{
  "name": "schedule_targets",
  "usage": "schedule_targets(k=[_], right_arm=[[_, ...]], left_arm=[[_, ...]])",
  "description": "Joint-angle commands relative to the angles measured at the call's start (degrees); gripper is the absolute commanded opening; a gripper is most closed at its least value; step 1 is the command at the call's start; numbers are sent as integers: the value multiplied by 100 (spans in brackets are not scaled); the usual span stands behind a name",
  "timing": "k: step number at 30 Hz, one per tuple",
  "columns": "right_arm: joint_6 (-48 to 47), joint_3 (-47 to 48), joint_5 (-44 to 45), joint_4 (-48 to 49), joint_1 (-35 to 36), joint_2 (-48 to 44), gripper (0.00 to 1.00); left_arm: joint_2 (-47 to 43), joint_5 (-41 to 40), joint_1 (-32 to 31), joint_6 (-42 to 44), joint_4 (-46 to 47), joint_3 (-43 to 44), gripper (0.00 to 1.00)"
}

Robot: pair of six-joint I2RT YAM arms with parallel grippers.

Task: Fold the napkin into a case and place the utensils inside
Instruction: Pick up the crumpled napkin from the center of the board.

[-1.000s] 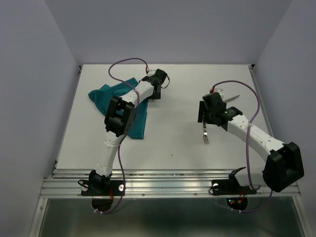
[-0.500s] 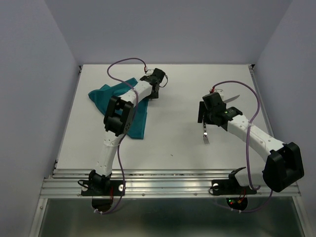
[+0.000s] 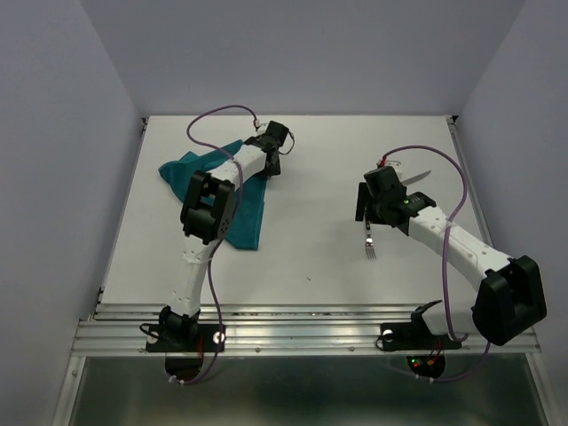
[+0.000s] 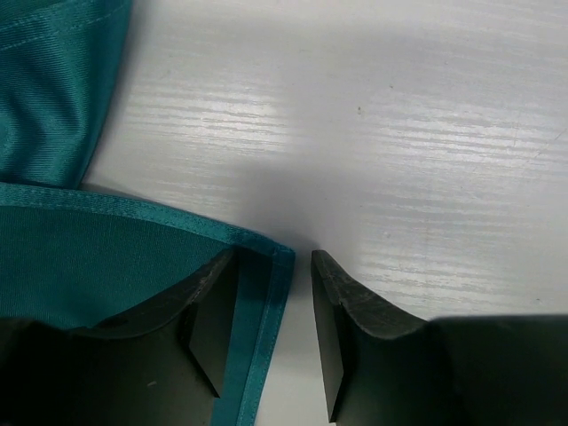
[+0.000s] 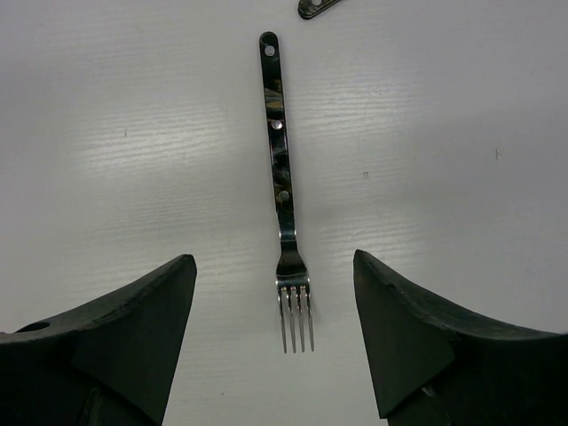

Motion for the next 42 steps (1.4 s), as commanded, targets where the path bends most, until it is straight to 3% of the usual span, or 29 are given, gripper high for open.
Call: schedule_targets(k=[1, 11, 16, 19, 22, 23, 29, 34, 37, 42], right_arm=[[78, -38, -44, -41, -29, -152, 77], [96, -38, -79, -49, -29, -143, 76], [113, -38, -88, -58, -29, -152, 76], [122, -38, -88, -58, -29, -161, 76], [131, -46, -106, -67, -29, -161, 76], [131, -47, -97, -76, -29, -170, 76], [139, -64, -141, -102, -29, -258, 76], [324, -64, -886, 178, -29, -196, 74], [596, -126, -1397, 609, 234, -91, 73], [834, 392, -1240, 856, 1251, 699, 73]], left_arm=[[80, -175, 251, 121, -293, -380, 51], [10, -466, 321, 68, -276, -556, 52], [18, -404, 365, 86, -302, -530, 44], [9, -334, 392, 112, -293, -521, 36], [9, -281, 409, 138, -285, -521, 20], [9, -272, 418, 156, -302, -521, 1], [-472, 8, 444, 138, -329, -784, 0], [-1720, 290, 444, 24, -179, -1399, 0], [-2327, 299, 444, -37, -232, -1707, 0], [-3275, 203, 462, -151, -320, -2417, 0]])
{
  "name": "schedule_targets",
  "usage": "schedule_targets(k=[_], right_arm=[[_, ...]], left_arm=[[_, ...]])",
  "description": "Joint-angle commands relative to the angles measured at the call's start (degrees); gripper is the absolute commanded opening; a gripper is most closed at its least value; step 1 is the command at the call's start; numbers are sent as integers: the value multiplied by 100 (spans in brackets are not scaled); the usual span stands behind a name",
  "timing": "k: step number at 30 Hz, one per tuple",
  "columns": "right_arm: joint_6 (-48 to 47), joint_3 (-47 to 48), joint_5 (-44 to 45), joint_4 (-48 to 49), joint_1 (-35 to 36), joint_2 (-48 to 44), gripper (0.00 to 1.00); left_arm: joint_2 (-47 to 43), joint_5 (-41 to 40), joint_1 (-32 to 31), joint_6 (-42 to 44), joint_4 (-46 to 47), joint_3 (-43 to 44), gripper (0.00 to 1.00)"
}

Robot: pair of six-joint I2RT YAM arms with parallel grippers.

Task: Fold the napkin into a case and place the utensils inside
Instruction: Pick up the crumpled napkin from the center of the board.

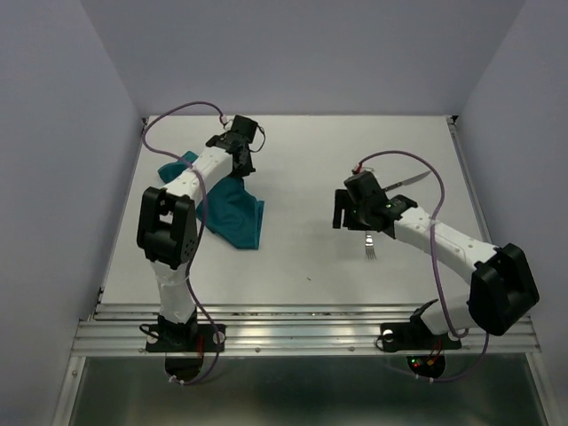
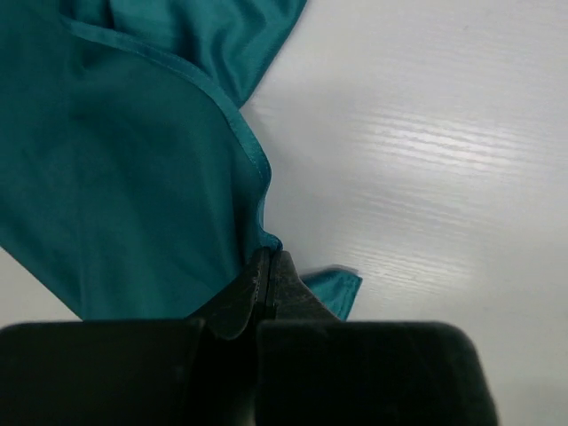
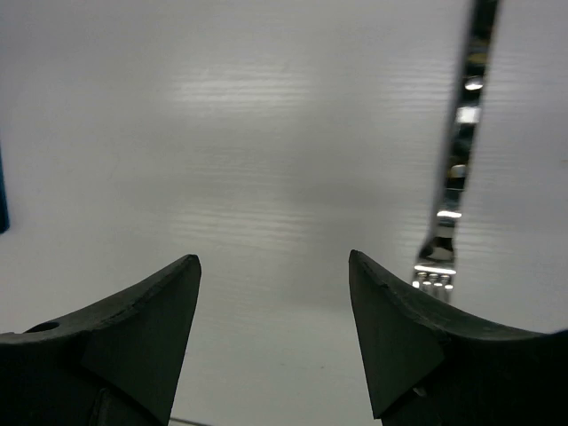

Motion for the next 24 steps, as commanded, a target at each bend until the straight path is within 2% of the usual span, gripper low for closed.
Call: schedule_targets(k=[1, 4, 11, 18, 24], right_arm=[[246, 728, -149, 515, 836, 876, 73], [193, 1161, -149, 585, 1162, 1370, 73], [-114, 2584, -456, 708, 1408, 2985, 73], [-211, 3955, -430, 664, 1470, 4147, 72], [-343, 4931, -422, 629, 1593, 5088, 72]], left_arm=[[-991, -167, 20, -154, -129, -470, 0], [-1588, -308, 108, -180, -182, -944, 0], [-2985, -457, 503, -277, -367, -1999, 0], [-3716, -370, 986, -356, -367, -2773, 0], [-3936, -273, 1110, -339, -393, -2896, 0]])
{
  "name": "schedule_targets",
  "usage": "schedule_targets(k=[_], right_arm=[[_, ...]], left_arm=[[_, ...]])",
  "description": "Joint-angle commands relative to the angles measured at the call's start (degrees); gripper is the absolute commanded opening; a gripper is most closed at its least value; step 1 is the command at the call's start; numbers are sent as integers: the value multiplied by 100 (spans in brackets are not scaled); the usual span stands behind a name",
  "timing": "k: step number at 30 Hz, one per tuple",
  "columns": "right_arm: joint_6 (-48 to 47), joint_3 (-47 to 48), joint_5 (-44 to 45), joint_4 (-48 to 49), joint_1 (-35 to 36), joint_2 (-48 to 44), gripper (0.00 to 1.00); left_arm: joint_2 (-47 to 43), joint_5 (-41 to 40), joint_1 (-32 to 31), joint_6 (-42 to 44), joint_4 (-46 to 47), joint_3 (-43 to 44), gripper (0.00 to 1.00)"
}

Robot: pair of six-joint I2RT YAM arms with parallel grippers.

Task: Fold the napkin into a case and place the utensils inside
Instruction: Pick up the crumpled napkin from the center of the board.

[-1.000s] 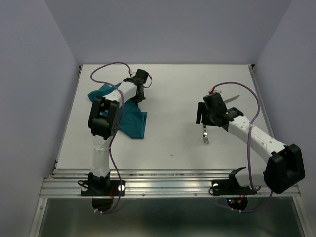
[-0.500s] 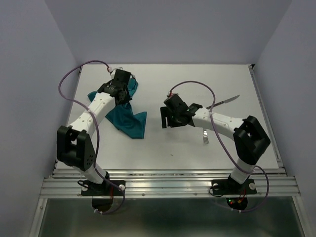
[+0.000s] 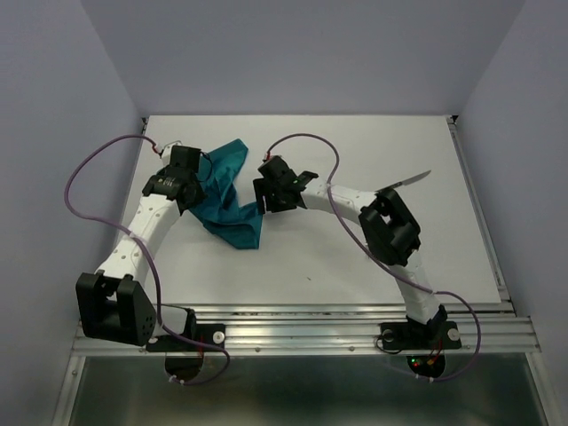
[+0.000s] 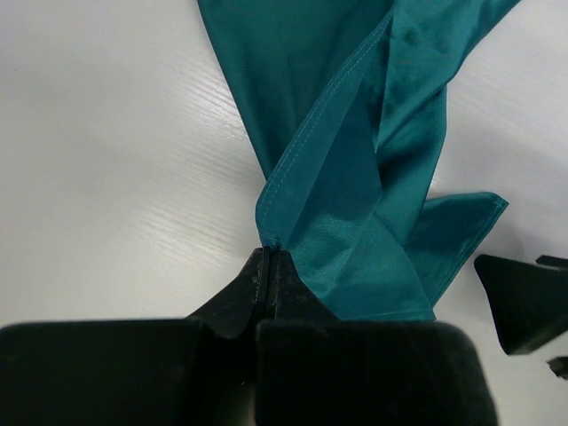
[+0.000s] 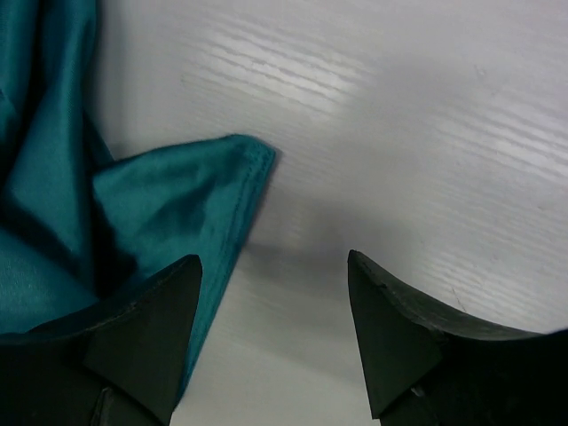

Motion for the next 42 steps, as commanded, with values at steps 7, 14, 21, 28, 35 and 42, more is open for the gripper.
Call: schedule_targets(k=[7, 14, 21, 28, 35, 42], right_arm=[[-214, 1283, 126, -40, 210, 1060, 72], [-214, 1494, 249, -102, 263, 1394, 55], [-267, 1389, 670, -102, 263, 1132, 1], [-241, 529, 1338, -15, -35, -133, 1], [-56, -1018, 1584, 408, -721, -2119, 1], [-205, -1459, 2173, 381, -1047, -3807, 1]], left_arm=[[-453, 3, 112, 14, -127, -38, 0], [-559, 64, 156, 31, -162, -90, 0], [-603, 117, 173, 22, -171, -73, 0], [-603, 187, 217, 75, -189, 138, 0], [-401, 600, 252, 128, -75, 630, 0], [3, 1505, 252, 136, 320, 1912, 0]])
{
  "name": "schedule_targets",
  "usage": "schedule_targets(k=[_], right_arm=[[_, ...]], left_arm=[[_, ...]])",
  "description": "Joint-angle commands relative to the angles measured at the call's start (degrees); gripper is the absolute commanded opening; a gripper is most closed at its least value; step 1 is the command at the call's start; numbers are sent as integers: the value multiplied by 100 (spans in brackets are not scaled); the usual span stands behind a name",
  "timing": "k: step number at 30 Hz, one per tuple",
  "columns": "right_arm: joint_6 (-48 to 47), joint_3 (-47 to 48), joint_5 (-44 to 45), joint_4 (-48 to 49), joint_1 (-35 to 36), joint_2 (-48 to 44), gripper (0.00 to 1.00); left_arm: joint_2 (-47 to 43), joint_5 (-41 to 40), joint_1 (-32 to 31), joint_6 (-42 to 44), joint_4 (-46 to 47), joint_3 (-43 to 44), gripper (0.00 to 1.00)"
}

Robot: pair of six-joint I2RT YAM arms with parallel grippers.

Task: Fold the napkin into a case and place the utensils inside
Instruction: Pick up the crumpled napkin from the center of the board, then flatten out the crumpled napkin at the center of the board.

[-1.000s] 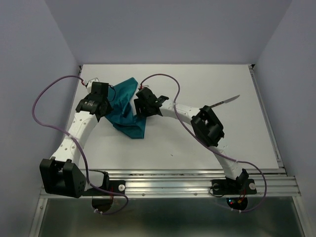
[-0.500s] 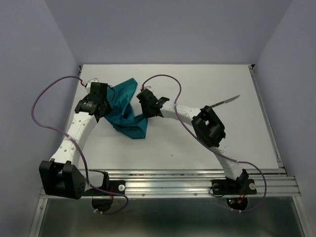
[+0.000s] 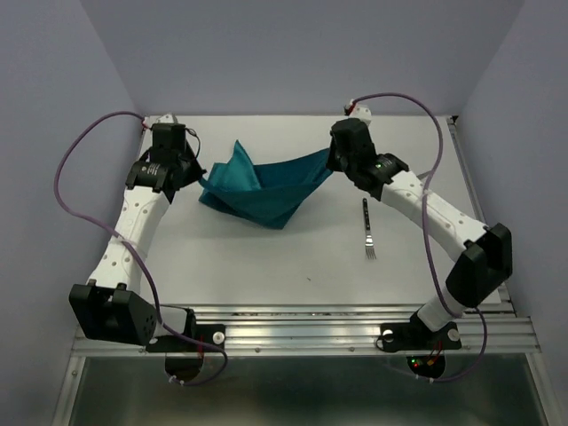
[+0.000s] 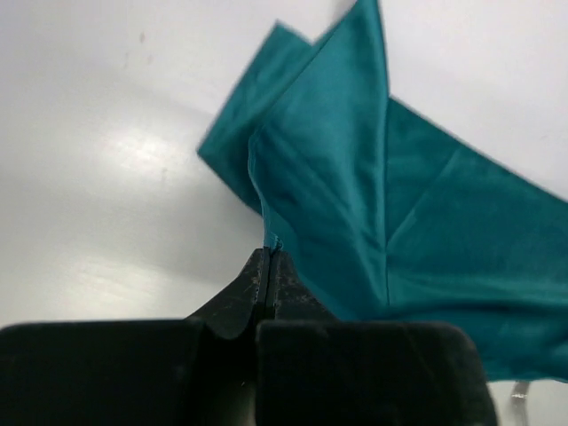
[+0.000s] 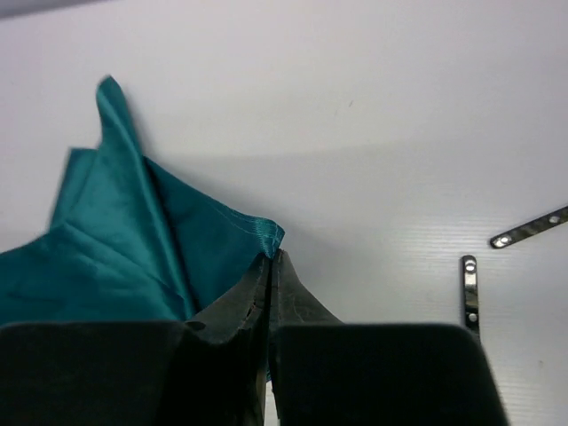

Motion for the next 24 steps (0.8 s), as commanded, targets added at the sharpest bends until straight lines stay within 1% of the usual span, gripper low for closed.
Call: schedule_targets(k=[1, 2, 3, 4, 6, 7, 10, 13, 14, 17, 24], right_arm=[[-131, -73, 639, 237, 44, -848, 1], [-253, -29, 718, 237, -17, -1163, 1], [-333, 110, 884, 237, -18, -1288, 1], [-412, 199, 956, 202, -18, -1394, 1], [-588, 401, 1061, 123, -18, -1605, 1], [-623, 619, 1079, 10, -18, -1650, 1], [-694, 937, 1036, -141, -18, -1808, 1], [-703, 1130, 852, -158, -18, -2009, 1], [-694, 1175, 790, -158, -18, -2063, 1], [-703, 1359, 518, -211, -18, -2195, 1], [-668, 2079, -123, -317, -18, -2248, 1]], left_arm=[[215, 600, 19, 145, 441, 1356, 0], [260, 610, 19, 189, 398, 1631, 0], [382, 610, 19, 268, 354, 1886, 0], [453, 610, 19, 312, 310, 2428, 0], [611, 645, 19, 383, 161, 2932, 0], [655, 662, 19, 418, 125, 3343, 0], [673, 768, 10, 427, 116, 3855, 0], [560, 777, 19, 409, 151, 4137, 0], [533, 942, 19, 409, 143, 4191, 0], [366, 1014, 19, 418, 186, 4314, 0], [-73, 1076, 19, 374, 459, 4209, 0]])
